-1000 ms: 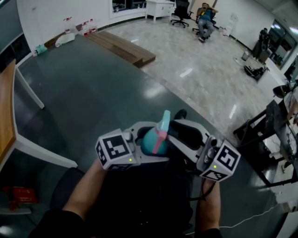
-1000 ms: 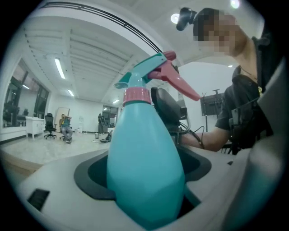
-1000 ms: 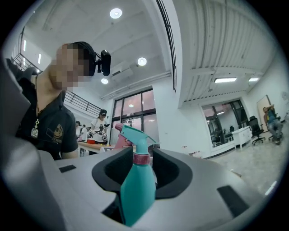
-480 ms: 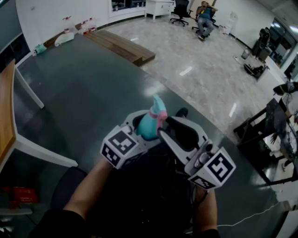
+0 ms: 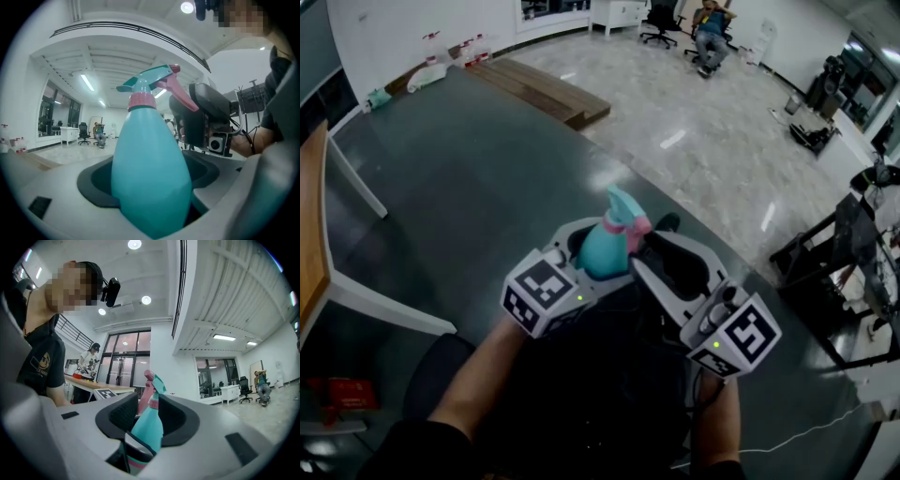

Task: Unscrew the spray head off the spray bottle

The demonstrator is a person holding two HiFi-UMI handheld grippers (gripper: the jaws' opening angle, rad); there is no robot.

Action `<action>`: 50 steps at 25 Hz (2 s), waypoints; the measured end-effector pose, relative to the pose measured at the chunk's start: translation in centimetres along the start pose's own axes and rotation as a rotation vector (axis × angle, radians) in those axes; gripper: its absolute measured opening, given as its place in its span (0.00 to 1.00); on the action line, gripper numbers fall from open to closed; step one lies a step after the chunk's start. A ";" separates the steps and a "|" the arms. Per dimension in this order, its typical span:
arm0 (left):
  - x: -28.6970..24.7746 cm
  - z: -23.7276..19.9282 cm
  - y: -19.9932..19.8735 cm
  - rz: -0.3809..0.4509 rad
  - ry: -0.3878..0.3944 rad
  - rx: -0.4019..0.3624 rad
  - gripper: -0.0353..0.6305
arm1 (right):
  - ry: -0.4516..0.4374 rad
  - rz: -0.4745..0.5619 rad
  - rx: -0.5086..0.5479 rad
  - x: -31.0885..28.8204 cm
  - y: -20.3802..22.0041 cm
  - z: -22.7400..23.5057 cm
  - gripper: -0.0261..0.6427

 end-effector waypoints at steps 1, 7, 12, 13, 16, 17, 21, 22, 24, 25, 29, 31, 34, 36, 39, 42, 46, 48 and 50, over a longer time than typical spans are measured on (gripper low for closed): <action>0.0 0.0 0.0 0.003 0.001 0.000 0.68 | 0.005 0.000 0.000 0.1 0.0 0.1 0.22; 0.0 0.2 0.1 0.002 0.013 0.005 0.68 | 0.049 0.003 -0.008 1.2 0.2 1.4 0.22; -0.2 0.7 0.2 0.007 0.037 0.009 0.68 | 0.083 0.009 -0.021 2.1 0.4 2.6 0.22; -0.1 0.8 0.2 0.008 0.044 0.010 0.68 | 0.090 0.008 -0.023 2.1 0.5 2.8 0.22; -0.1 1.1 0.2 0.015 0.072 0.009 0.68 | 0.106 0.006 -0.028 2.2 0.6 3.3 0.22; 0.0 1.2 0.1 0.018 0.079 0.006 0.68 | 0.110 0.006 -0.031 2.3 0.7 3.5 0.22; 0.0 1.2 0.0 0.024 0.069 -0.005 0.68 | 0.124 0.015 -0.040 2.4 0.7 3.9 0.22; 0.0 1.1 -0.1 0.026 0.050 -0.002 0.68 | 0.128 0.025 -0.040 2.4 0.5 3.8 0.22; 0.2 0.6 -0.2 0.020 -0.004 -0.006 0.68 | 0.133 0.056 -0.033 2.2 -0.2 3.1 0.22; 0.3 0.3 -0.1 0.014 -0.030 -0.011 0.68 | 0.127 0.069 -0.027 1.9 -0.5 2.6 0.22; 0.4 -0.3 -0.1 -0.007 -0.092 -0.027 0.68 | 0.084 0.050 -0.019 -0.1 -0.4 0.7 0.22; 0.5 -0.2 -0.1 -0.014 -0.107 -0.034 0.68 | 0.110 0.025 -0.034 -1.2 0.1 0.5 0.22; 0.4 -0.1 -0.1 -0.021 -0.125 -0.040 0.68 | 0.158 0.009 -0.064 -2.2 0.6 0.6 0.22; 0.4 -0.2 -0.2 -0.022 -0.136 -0.039 0.68 | 0.163 0.006 -0.084 -2.8 0.6 0.6 0.22; 0.3 0.1 -0.3 -0.029 -0.141 -0.050 0.68 | 0.167 -0.004 -0.095 -3.3 0.6 0.6 0.22; 0.2 0.4 -0.4 -0.036 -0.134 -0.067 0.68 | 0.163 -0.013 -0.089 -3.5 0.4 0.5 0.24; 0.2 1.0 -0.6 -0.043 -0.105 -0.087 0.68 | 0.151 -0.023 -0.071 -3.6 0.3 0.4 0.24; 0.2 1.4 -0.8 -0.046 -0.077 -0.097 0.68 | 0.133 -0.026 -0.062 -3.5 0.2 0.4 0.24; 0.1 1.7 -1.0 -0.043 -0.047 -0.100 0.68 | 0.105 -0.023 -0.059 -3.2 -0.1 0.4 0.24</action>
Point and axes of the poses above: the fingertips, and each gripper's own axes: x backward along the fingers, z to its right, y out of its underside, the point moved 6 cm from there along x, backward along the fingers, and after that the axes turned 5 degrees about -x, right-handed, at the moved point
